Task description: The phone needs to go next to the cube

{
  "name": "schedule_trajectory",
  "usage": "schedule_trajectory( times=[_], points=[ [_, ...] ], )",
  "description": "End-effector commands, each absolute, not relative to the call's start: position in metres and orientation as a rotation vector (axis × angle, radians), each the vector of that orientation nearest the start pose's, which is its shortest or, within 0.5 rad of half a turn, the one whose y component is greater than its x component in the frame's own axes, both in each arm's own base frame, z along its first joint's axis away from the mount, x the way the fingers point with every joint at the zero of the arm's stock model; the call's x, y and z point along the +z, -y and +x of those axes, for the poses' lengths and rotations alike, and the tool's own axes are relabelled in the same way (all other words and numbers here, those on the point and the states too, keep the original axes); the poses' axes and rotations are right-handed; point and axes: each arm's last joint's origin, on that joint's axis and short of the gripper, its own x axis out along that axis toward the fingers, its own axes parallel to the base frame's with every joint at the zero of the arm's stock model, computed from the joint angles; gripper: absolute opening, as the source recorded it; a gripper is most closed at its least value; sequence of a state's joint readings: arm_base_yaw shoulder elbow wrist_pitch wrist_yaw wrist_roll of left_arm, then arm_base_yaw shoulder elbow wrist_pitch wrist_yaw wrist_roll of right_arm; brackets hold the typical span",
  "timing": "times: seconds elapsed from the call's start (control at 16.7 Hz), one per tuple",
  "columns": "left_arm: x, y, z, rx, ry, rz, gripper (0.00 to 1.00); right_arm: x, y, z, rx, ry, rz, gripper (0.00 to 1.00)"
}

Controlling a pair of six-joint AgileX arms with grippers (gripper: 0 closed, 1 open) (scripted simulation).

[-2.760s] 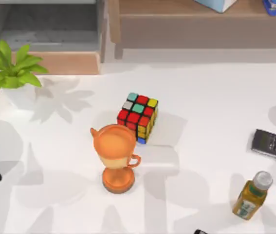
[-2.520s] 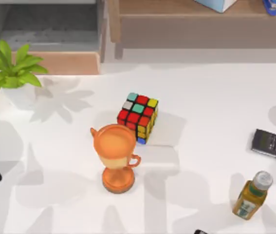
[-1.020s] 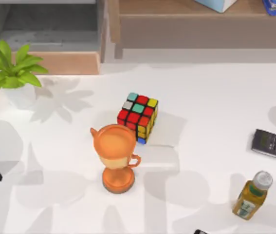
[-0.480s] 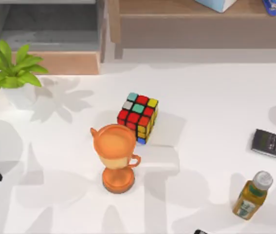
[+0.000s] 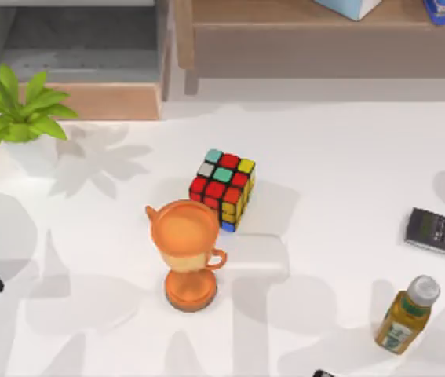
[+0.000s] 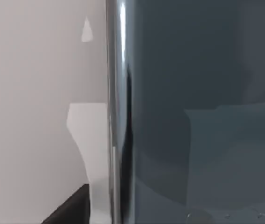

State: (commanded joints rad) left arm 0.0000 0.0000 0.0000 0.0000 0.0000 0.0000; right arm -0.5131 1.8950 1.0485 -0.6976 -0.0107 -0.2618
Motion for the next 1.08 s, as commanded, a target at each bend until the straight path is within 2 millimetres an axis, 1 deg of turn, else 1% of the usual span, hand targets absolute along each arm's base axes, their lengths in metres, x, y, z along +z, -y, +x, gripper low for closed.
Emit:
schedule_trajectory(
  times=[0.66, 0.72, 1.08],
  points=[
    [0.1600, 0.0012, 0.1057, 0.000, 0.000, 0.000, 1.00, 0.1071, 0.1552, 0.2795, -0.192, -1.533, 0.193, 0.02],
    [0.1600, 0.0012, 0.1057, 0.000, 0.000, 0.000, 1.00, 0.1071, 0.1552, 0.2795, -0.192, -1.533, 0.193, 0.00],
    [0.1600, 0.0012, 0.1057, 0.000, 0.000, 0.000, 1.00, 0.1071, 0.1552, 0.2795, -0.192, -1.533, 0.193, 0.00]
  ],
)
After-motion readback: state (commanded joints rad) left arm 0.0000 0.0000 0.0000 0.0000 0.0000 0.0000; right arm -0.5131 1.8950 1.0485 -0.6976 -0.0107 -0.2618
